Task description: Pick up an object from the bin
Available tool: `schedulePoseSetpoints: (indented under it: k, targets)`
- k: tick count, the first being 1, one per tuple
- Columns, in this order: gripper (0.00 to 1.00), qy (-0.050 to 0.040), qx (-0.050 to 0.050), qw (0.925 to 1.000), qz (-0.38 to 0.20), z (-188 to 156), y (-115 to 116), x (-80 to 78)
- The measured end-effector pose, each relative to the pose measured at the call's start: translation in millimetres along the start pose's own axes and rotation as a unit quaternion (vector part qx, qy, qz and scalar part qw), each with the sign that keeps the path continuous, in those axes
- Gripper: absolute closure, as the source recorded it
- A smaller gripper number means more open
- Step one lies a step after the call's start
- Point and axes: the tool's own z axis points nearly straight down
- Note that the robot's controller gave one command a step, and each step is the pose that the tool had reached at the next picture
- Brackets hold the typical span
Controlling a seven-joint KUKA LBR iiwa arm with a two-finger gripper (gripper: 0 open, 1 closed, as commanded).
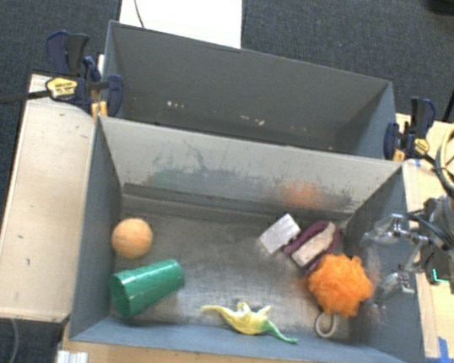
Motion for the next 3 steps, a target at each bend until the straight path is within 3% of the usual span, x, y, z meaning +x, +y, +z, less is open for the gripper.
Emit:
schedulePoseSetpoints:
  k: [1, 2, 3]
  targets:
    - [0.0, -0.0041, 0.001, 1.0, -0.003, -4, 0, -1.6]
    - [0.0, -0.0063, 0.001, 0.9996, 0.027, 69, -12, 3.0]
    - [0.0, -0.0031, 0.001, 0.9998, 0.021, 110, -17, 9.0]
